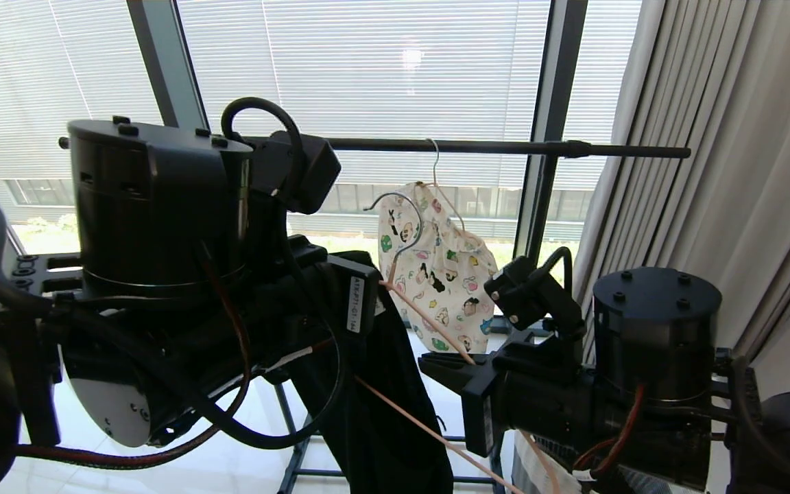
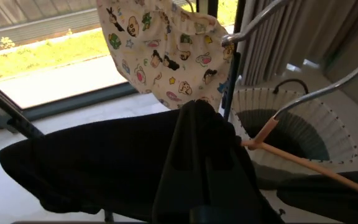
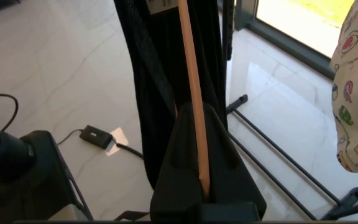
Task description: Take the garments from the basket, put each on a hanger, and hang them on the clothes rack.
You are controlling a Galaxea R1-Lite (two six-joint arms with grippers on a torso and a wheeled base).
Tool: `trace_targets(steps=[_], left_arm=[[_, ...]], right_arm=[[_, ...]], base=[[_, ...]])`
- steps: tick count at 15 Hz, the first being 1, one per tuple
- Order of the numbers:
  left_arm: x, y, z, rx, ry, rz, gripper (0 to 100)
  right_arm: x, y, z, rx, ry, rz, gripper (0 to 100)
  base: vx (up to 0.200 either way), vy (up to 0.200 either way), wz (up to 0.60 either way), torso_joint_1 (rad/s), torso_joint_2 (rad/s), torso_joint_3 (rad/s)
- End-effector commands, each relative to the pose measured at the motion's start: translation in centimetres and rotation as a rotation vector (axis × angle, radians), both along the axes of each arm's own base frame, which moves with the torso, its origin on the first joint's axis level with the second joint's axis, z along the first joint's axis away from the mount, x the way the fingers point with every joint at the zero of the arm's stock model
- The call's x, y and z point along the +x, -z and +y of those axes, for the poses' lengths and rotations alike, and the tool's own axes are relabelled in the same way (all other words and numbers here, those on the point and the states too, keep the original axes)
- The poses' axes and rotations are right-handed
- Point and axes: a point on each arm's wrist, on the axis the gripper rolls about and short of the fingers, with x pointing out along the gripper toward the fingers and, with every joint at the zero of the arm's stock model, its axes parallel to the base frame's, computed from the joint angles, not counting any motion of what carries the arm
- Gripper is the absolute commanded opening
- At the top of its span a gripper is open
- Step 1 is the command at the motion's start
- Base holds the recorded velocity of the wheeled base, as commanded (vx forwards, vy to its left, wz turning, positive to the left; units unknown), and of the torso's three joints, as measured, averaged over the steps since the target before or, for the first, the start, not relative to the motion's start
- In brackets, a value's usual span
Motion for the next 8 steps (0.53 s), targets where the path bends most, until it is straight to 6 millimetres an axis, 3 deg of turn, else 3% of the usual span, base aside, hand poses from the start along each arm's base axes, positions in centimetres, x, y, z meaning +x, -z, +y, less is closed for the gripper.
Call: trace_targets(steps=[1,6,7,8], left_arm=[[0.1,-0.1,0.5,0.007,-0.016,-0.006,0],[-0.3,-0.3,1.3,0.042,-0.012,-0.032,0],[-0.5,-0.6,1.4,0.034,-0.012,-0.04,100],[-0.8,-0.9,1.7,0.026,-0.01,-0.049,100]], right_arm=[[0.3,0.5,0.7,-0.01,0.01,0.012,0],[0.8,0.3,0.4,0.014,0.108,0.007,0],[1.0,0.3,0.3,0.018,0.125,0.002,0],[1.2,0.2,0.2,0.019,0.138,-0.003,0]], base=[[0.0,0.0,0.0,0.0,0.0,0.0],[0.0,0.0,0.0,0.0,0.0,0.0],[0.0,0.0,0.0,0.0,0.0,0.0],[0.0,0.0,0.0,0.0,0.0,0.0]])
